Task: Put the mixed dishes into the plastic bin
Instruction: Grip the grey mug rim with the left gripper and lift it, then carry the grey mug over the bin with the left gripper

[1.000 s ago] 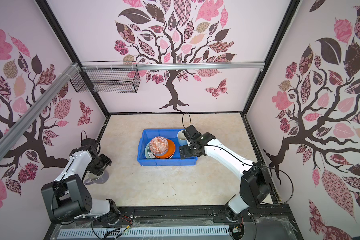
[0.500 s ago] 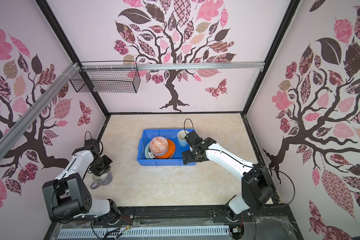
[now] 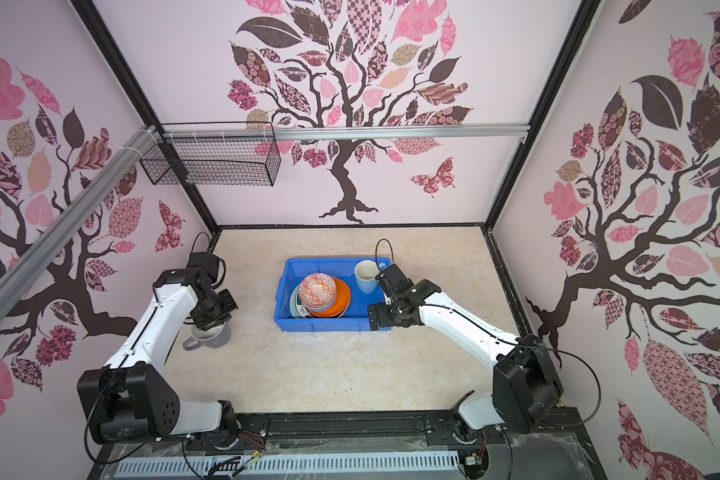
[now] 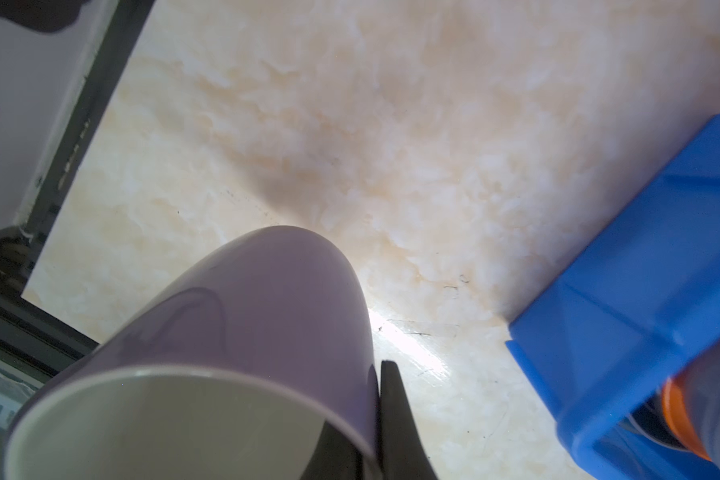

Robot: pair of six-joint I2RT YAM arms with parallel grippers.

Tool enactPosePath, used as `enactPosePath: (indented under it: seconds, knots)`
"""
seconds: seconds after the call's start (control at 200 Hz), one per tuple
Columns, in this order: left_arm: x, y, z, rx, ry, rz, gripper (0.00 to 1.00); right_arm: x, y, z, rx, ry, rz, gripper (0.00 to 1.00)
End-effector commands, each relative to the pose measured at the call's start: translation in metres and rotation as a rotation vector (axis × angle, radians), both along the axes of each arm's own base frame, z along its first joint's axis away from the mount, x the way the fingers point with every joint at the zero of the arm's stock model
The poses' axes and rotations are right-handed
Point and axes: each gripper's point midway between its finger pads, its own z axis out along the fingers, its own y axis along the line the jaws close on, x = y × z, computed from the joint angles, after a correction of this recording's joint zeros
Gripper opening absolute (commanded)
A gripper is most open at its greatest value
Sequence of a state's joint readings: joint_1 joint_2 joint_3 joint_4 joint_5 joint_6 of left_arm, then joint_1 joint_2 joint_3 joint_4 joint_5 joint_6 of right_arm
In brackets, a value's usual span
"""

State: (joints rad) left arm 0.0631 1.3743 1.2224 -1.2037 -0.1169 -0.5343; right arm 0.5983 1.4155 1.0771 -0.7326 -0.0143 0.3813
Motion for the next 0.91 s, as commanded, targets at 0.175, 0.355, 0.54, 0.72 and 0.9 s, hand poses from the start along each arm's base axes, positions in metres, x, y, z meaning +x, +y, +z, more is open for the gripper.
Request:
enactPosePath:
  seconds: [0.175,0.355,0.54,0.72,0.9]
  knots:
    - [0.037,-0.044,0.073,0.067,-0.117,-0.117,0.00,-0.003,-0.023,0.019,0.032,-0.039,-0.049,0.99]
    - [0.067,-0.107,0.108,0.043,-0.194,-0.247,0.00,-0.008,-0.039,0.023,0.030,-0.054,-0.095,1.00]
    - [0.084,-0.189,0.126,-0.004,-0.235,-0.409,0.00,-0.020,-0.051,0.024,0.021,-0.055,-0.134,1.00]
    - [0.084,-0.264,0.117,-0.054,-0.214,-0.544,0.00,-0.034,-0.075,0.023,-0.029,-0.052,-0.209,1.00]
    - [0.074,-0.320,0.100,-0.108,-0.184,-0.624,0.00,-0.039,-0.101,0.034,-0.049,-0.065,-0.290,1.00]
